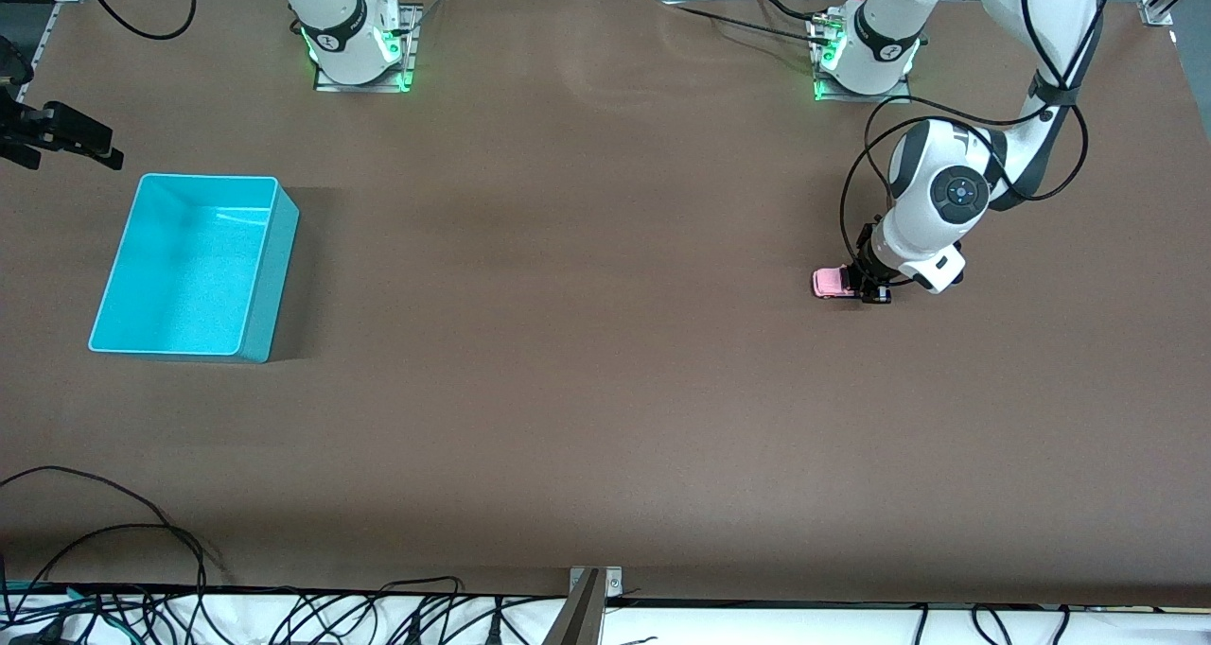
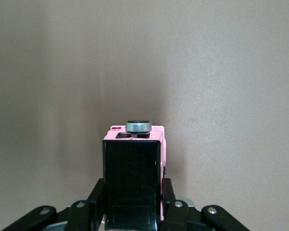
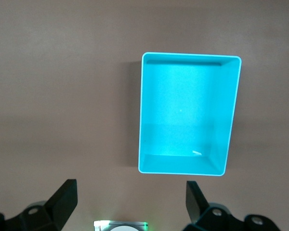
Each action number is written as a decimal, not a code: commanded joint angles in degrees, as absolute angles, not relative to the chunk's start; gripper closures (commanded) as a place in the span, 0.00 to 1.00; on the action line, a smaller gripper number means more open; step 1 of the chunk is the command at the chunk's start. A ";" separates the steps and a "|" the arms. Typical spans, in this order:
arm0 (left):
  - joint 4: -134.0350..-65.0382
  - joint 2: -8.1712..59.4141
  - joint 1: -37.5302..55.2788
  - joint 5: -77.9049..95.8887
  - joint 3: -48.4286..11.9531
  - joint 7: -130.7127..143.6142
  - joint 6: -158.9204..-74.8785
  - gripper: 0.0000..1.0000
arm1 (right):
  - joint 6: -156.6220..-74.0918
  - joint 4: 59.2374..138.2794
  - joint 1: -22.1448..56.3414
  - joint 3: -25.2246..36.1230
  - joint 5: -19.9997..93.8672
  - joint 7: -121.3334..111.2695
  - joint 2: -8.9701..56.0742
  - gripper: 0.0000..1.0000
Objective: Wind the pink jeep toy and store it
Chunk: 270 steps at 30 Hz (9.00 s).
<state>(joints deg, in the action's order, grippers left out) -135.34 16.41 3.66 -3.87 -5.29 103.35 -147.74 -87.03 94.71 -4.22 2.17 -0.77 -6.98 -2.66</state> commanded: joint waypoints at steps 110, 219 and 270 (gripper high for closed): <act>-103.19 15.29 -17.14 -15.13 -10.28 63.39 -120.24 0.00 | -85.61 92.90 -4.22 2.11 -0.88 -7.82 -2.02 0.00; -96.68 0.35 -17.23 0.35 -13.97 -4.22 -97.47 0.00 | -97.82 105.73 2.99 4.57 -0.88 -6.50 -3.78 0.00; -96.77 0.44 -17.23 0.35 -13.97 -4.13 -97.47 0.00 | -112.41 121.81 3.08 2.90 -0.79 -2.30 -2.11 0.00</act>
